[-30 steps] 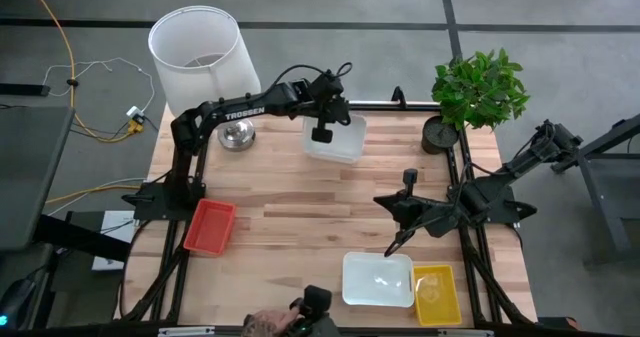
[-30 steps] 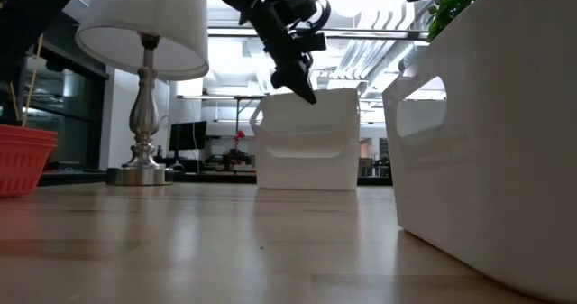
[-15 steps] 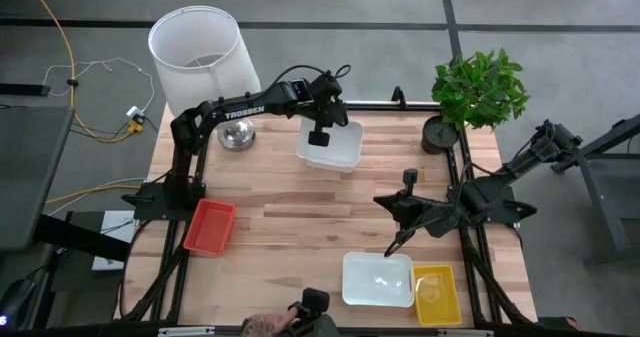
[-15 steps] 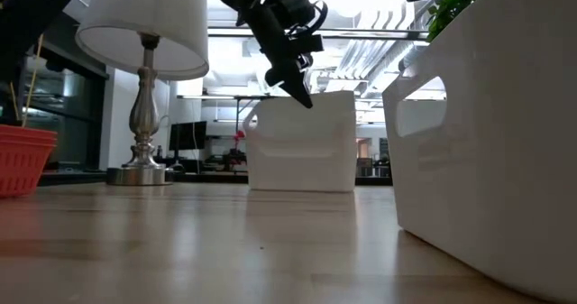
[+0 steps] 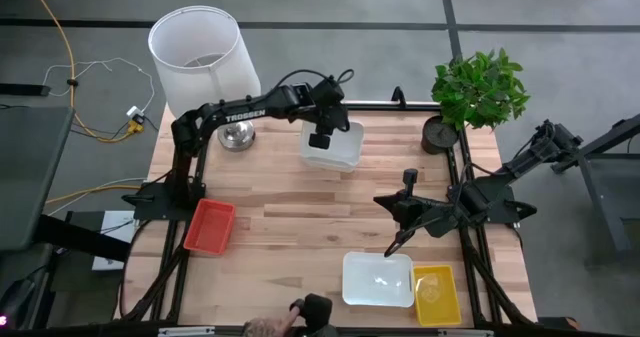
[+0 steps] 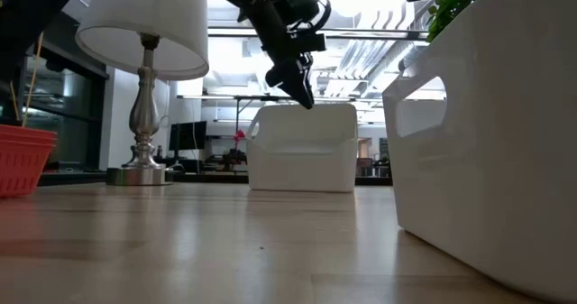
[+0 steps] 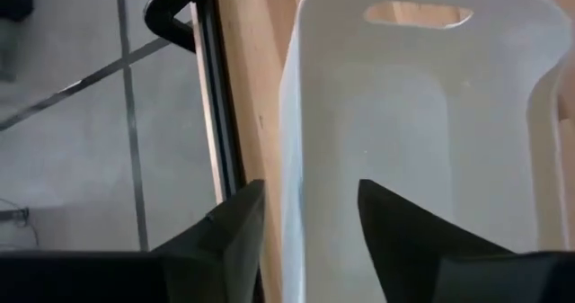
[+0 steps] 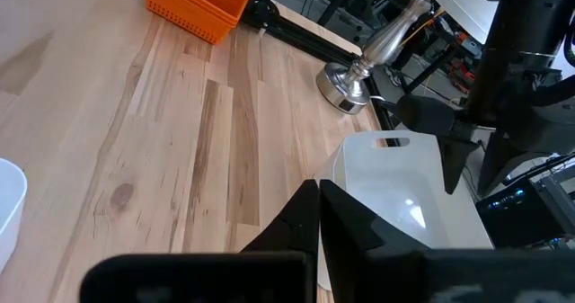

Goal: Stack baskets by color
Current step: Stack the middle white bin on the top white bin

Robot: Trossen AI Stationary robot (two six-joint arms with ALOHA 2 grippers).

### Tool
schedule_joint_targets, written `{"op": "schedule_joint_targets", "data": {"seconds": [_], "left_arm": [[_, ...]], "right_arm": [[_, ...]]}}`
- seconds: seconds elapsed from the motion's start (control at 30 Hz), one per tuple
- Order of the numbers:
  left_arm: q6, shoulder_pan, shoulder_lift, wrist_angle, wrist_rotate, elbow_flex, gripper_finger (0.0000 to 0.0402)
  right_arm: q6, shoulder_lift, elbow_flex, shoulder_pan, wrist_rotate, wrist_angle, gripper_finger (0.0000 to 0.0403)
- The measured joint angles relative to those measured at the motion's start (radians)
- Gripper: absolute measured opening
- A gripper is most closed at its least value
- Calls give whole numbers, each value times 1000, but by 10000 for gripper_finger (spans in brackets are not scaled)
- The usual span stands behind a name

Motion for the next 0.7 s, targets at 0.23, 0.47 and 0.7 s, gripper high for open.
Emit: {"op": "schedule_joint_targets", "data": {"seconds": [0.23,0.47,0.7], "left_arm": [[-47,-22,-65,-14,22,18,193],[-181,-65,-134,-115,116,26,184],[-189,-117,-131,-130,143,-137,175]], "right_arm": [[5,0,0,-16,0,-3,0],[22,0,0,-61,-35,-13,0],[42,0,0,-79,-89,-17,0]]}}
